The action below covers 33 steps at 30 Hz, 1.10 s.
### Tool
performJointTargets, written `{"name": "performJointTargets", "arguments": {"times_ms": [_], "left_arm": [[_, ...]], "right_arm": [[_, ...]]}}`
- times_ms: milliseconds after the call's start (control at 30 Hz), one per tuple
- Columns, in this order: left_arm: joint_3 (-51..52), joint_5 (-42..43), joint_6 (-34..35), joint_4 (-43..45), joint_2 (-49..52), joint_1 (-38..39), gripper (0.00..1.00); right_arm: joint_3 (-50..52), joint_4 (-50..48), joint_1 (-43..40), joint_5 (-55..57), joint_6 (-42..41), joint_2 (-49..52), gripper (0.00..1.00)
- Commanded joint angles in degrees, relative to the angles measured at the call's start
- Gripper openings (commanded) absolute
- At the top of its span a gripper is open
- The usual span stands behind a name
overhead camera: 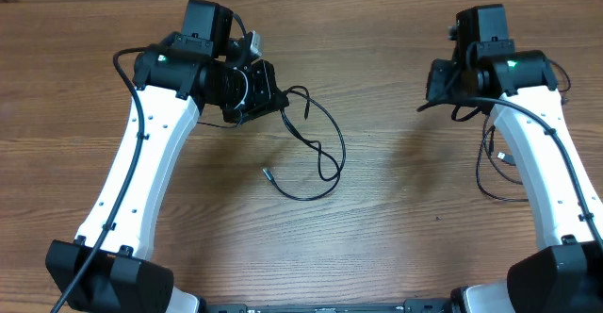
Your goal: Untangle cables
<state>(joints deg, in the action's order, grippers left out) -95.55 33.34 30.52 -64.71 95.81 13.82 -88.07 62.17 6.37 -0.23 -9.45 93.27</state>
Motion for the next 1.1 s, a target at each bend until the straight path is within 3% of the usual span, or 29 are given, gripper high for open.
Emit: {"name": "performJointTargets", "arguments": {"times_ms": [0,133,367,533,667,767,900,1067], "left_arm": [[-0.55,-0.31,-1.86,0.46,-1.11,0.07,0.04],[-0.55,-0.26,-1.86,0.96,-1.11,0.15,0.04],[-0.55,6.54,-2.86,6.8,-1.11,1.7,0.04],[-0.57,9.4,-2.89,8.68,-1.11,1.99,0.04],[-0.57,10.19,-3.56,8.96,-1.11,2.25,0.04],[-0.57,9.79,-5.03,8.68,-1.11,2.29,0.04],[-0.57,3.65,-5.55,5.95,-1.11,2.25,0.04],[-0.57,-1.16,-7.67,3.45,-1.09,2.34,0.04]], "right_arm": [[-0.39,0.59,0.37,-28.57,10.14,-0.9,0.17],[-0.39,1.33,0.79,-42.45,14.27,-0.9,0.43],[0.7,4.17,5.73,-36.65,14.03,-0.46,0.46],[3.13,3.54,9.16,-32.59,13.79,-0.2,0.42],[3.48,2.36,11.1,-28.5,13.57,0.87,0.16],[3.5,1.42,11.26,-19.02,7.41,1.27,0.04],[3.5,1.4,11.26,-4.02,-1.79,1.27,0.04],[3.48,1.33,11.26,-1.81,-3.43,1.27,0.04]]}}
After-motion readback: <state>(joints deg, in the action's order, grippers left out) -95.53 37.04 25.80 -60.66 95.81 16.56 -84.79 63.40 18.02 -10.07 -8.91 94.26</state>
